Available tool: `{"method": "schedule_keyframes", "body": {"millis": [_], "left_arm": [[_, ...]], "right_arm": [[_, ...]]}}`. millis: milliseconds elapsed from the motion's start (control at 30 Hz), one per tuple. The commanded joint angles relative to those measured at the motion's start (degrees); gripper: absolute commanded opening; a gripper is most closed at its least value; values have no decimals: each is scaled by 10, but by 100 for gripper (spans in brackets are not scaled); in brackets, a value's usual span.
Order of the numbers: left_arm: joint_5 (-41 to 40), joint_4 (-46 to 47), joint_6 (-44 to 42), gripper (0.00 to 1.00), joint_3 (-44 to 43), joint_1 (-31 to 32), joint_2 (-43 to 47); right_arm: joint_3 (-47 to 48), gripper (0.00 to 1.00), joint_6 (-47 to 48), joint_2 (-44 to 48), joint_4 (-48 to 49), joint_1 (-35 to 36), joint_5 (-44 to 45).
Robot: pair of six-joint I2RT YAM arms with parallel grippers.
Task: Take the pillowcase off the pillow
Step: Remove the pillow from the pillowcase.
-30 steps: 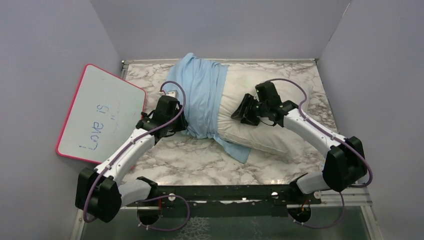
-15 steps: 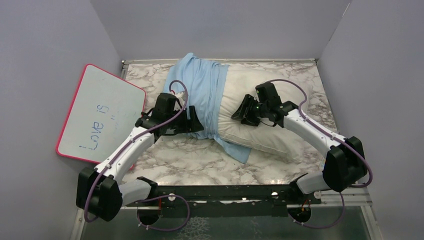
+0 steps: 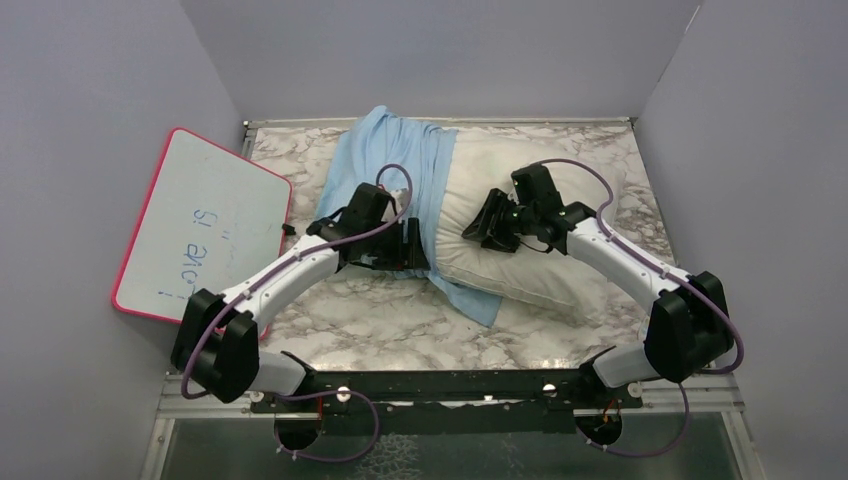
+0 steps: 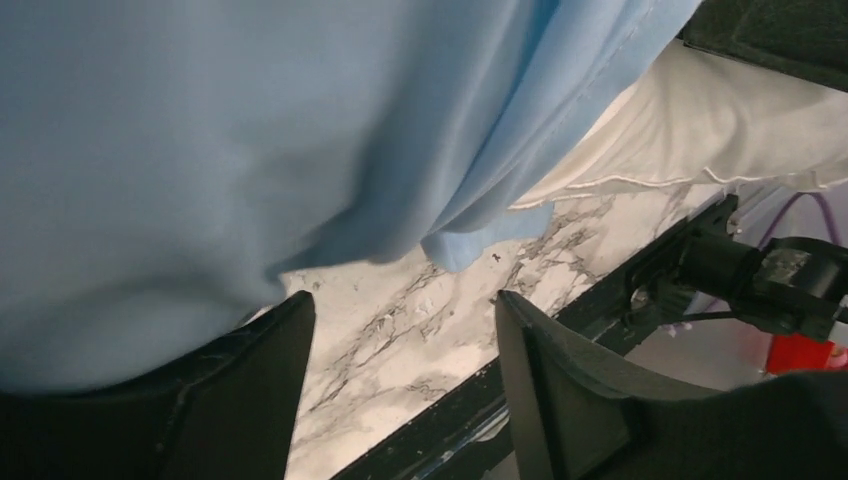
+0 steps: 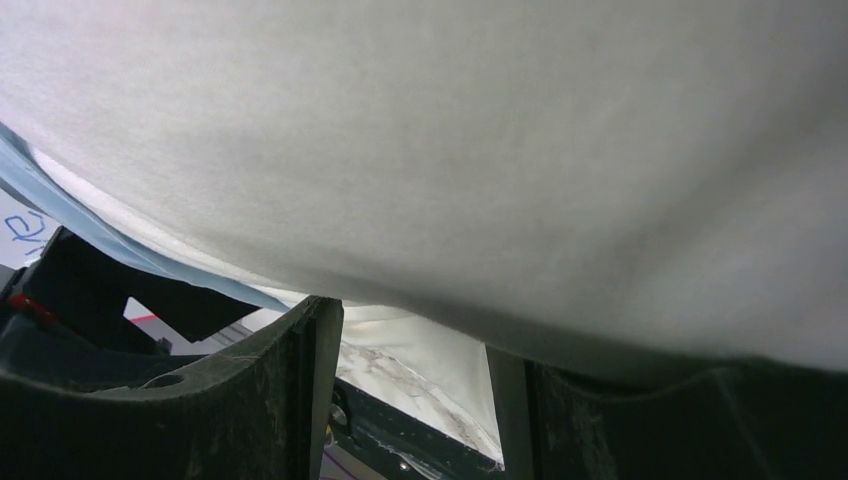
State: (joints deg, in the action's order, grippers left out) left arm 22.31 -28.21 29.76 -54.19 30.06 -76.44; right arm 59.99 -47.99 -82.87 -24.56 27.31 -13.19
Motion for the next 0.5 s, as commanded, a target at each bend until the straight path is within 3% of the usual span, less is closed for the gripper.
{"method": "schedule_keyframes", "body": {"millis": [0,167,300,467], "left_arm": [[-117,-1,-16,60,-32,51,-43],[-248,-3,-27,55,-7,85,-43],[-289,6,-20,51,8,85,-26],[-293,56,3,53,8,86,-21]], "right_arm": [[-28,59,1,-21,-56,-12,26],[-30,59,4,-6,-70,-12,39],[-35,59,2,-2,-68,-12,42],[-37,59,-6,-10,-56,-12,21]]}}
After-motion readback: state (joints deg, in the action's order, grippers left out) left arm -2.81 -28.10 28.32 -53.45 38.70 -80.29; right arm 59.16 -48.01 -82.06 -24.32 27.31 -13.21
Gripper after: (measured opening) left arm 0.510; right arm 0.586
